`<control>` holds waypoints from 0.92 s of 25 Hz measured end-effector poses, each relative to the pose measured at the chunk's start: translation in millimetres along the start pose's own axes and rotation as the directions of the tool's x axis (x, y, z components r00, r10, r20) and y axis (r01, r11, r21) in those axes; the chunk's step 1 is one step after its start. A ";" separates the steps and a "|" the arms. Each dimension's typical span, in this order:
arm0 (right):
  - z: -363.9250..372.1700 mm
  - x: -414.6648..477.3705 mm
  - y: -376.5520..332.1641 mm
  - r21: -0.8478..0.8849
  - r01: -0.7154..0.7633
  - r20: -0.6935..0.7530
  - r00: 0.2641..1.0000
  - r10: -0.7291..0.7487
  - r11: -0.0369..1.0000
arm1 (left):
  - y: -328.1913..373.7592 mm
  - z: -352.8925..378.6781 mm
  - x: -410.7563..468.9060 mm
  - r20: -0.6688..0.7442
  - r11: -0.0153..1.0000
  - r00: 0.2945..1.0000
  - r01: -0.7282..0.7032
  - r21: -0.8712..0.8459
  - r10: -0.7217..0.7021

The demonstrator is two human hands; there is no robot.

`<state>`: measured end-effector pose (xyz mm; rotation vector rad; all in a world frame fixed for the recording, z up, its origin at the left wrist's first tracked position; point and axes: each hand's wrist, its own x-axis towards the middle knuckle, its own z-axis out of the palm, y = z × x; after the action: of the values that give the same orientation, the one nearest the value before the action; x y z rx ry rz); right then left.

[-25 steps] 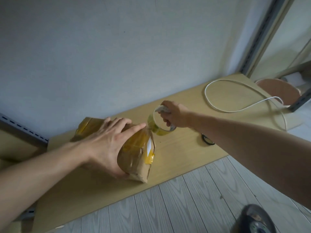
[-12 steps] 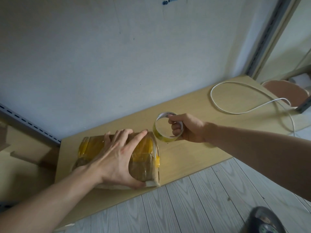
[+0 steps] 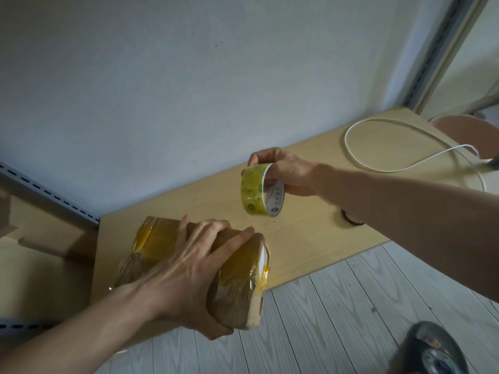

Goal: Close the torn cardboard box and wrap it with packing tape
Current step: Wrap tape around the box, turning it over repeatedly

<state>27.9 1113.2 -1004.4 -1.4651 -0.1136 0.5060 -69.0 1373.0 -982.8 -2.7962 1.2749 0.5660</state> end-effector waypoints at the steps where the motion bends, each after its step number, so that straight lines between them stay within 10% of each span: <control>1: 1.1 0.1 -4.6 0.017 0.033 0.014 0.999 -0.033 0.999 | -0.2 1.0 0.2 -0.018 1.000 1.000 -0.015 -0.004 0.015; 7: 13.0 -0.4 -29.5 0.007 0.183 0.084 0.980 -0.183 0.983 | -7.4 9.9 -0.9 -0.193 0.995 0.976 -0.102 -0.020 0.096; 13: 2.4 6.7 5.1 -0.131 -0.027 -0.200 0.980 0.000 0.991 | -3.4 5.2 -1.2 -0.119 1.000 0.993 -0.027 -0.014 0.025; 23: 6.8 20.2 46.8 -0.132 -0.164 -0.245 0.961 0.128 0.978 | 2.9 -8.1 -0.2 -0.031 0.999 1.000 -0.005 0.033 0.006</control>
<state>31.3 1128.4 -1053.5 -1.6797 0.1496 0.4463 -68.7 1369.9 -974.8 -2.7868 1.2853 0.4992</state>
